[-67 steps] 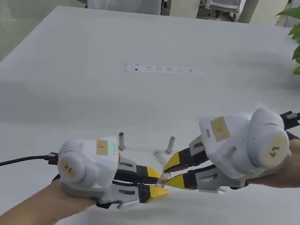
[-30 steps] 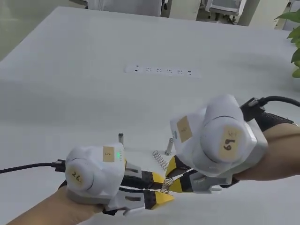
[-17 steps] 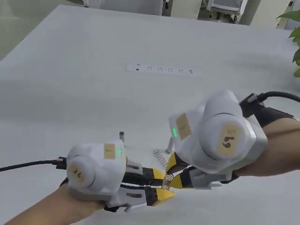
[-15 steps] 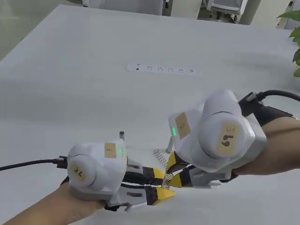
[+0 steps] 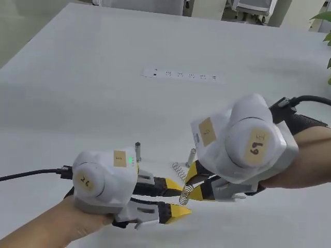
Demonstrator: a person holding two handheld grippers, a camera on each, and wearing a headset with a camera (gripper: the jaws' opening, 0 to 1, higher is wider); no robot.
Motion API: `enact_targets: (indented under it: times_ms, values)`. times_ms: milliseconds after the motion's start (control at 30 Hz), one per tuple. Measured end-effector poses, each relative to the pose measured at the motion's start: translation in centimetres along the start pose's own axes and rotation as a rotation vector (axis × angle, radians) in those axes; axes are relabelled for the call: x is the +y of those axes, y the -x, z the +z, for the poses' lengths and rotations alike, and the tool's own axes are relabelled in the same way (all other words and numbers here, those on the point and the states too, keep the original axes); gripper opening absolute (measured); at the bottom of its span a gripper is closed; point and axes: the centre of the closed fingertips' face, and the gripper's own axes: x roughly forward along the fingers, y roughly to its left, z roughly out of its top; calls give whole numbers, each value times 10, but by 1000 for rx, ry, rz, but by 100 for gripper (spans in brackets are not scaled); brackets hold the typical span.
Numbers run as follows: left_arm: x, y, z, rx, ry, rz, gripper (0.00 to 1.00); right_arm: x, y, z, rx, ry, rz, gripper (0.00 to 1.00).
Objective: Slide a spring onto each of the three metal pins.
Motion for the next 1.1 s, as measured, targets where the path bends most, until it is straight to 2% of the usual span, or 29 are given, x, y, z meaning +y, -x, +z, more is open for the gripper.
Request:
enact_targets:
  times_ms: [133,500,633,733,867,1100]
  values:
    - [3,5,0,2,-3,10,17,0,0,0,-3,-2,-2,6]
    - [11,19,-2,-1,20,49,35,-3,2,-2,-7,-7,-13,6]
    - [12,24,-7,20,22,56,40,-4,3,-3,-11,-10,-18,6]
    - [15,29,-10,14,64,69,47,-5,4,-6,-7,-12,-22,6]
    - [20,38,-12,16,72,92,53,-5,4,-8,-9,-16,-22,6]
    - [32,55,-8,-4,75,146,68,-4,5,-13,-9,-26,-22,6]
